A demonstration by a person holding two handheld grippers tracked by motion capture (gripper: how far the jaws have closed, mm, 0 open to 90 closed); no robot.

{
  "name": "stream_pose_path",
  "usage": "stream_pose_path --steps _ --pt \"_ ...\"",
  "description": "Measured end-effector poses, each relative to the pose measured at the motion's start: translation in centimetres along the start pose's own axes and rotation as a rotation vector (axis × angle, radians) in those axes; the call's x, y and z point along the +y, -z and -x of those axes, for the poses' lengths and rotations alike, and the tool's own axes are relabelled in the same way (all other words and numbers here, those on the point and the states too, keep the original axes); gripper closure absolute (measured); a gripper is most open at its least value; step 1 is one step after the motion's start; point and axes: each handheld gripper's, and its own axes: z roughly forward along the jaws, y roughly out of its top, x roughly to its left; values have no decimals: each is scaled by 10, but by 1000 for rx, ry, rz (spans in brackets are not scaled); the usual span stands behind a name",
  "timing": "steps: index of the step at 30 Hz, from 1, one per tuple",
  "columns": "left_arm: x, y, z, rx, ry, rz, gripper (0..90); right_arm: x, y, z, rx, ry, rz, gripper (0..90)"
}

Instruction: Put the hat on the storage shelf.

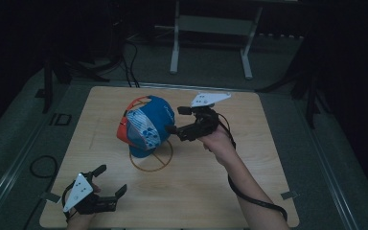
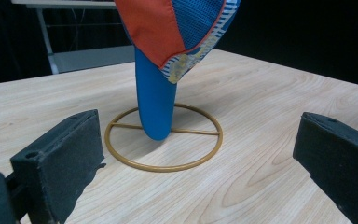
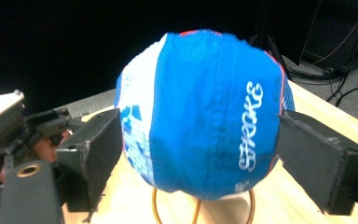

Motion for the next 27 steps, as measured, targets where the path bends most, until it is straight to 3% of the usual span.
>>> stream_pose_path --steps 6,13,20,27 --pt "0 0 0 1 0 -1 19 -21 1 -5 -3 46 -3 135" --pt "-2 -1 1 -2 -8 -8 19 -48 -4 -11 -1 70 -49 127" --pt "-3 0 1 -5 -8 -12 19 -70 -4 -14 2 62 -49 127" --pt "-5 -1 2 -9 -11 -25 18 -107 -7 -11 -2 39 -68 128"
